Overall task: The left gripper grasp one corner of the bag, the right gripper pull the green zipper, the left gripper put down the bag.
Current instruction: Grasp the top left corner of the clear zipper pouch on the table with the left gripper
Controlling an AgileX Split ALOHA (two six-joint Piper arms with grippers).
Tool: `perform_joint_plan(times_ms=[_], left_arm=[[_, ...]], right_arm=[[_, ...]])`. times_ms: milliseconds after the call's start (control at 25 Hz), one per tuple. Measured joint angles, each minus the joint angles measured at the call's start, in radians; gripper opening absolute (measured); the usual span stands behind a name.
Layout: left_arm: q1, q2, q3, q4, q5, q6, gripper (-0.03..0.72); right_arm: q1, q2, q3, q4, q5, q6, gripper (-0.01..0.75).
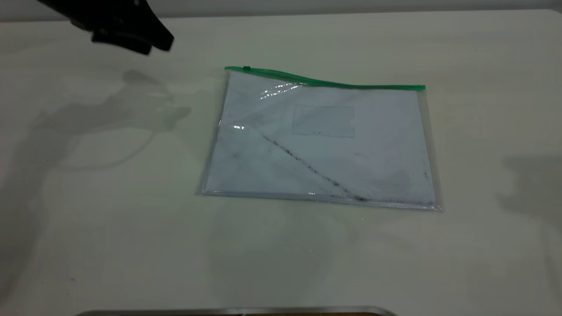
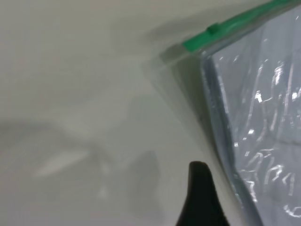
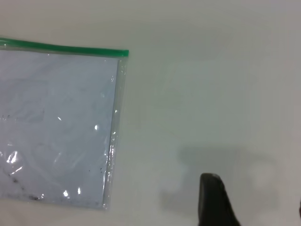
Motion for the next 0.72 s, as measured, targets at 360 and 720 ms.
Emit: perform_joint_plan(times_ms=[360,720], left_arm=[[-0.061,0.152,-0.096,-0.026,0.003,0.085,0.589],[-0.114,0.263,-0.207,-0.105,-0.016,0.131,0.589]], right_arm=[[0.0,0.001,0.0,0.001,-0.001,-0.001,0.467],[0.0,0.001,0.0,0.001,0.001,-0.001,0.467]])
